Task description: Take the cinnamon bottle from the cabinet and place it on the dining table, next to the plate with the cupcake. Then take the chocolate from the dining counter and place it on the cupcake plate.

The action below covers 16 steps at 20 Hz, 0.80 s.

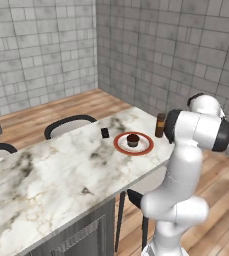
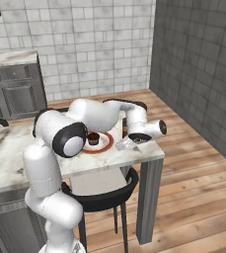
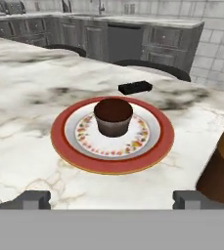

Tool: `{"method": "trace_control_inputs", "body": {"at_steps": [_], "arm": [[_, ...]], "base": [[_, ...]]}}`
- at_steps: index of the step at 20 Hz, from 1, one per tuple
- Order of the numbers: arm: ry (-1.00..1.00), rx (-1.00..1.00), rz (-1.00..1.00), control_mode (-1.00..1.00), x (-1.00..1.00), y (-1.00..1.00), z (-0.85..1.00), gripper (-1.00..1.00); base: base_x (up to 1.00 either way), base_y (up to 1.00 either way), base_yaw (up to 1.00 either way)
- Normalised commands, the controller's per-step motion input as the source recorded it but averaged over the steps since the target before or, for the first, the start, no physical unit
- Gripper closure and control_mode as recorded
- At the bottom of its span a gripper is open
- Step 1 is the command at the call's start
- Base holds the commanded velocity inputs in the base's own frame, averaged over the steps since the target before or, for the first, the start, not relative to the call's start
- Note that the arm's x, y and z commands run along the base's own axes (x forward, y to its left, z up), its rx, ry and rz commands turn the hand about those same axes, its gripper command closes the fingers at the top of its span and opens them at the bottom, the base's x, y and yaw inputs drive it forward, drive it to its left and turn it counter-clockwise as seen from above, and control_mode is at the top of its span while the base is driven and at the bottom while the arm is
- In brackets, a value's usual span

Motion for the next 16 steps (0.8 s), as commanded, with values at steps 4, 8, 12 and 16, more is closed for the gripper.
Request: {"method": "trace_control_inputs", "body": {"at_steps": [4,8,12,16], "arm": [[0.20,-0.29,0.03,-1.00,-0.21,0.49,0.41,-1.00],[0.14,-0.21,0.00,-1.00,-0.24,0.62,0.30,-1.00],[0.08,-0.11,0.00,-1.00,-0.24,0.62,0.20,-1.00],[0.11,-0.10,-0.07,-1.00,-0.17,0.70,0.15,-1.00]], "base": [[0.00,0.00,0.00],[0.00,0.00,0.00],[0.00,0.00,0.00],[0.00,0.00,0.00]]}}
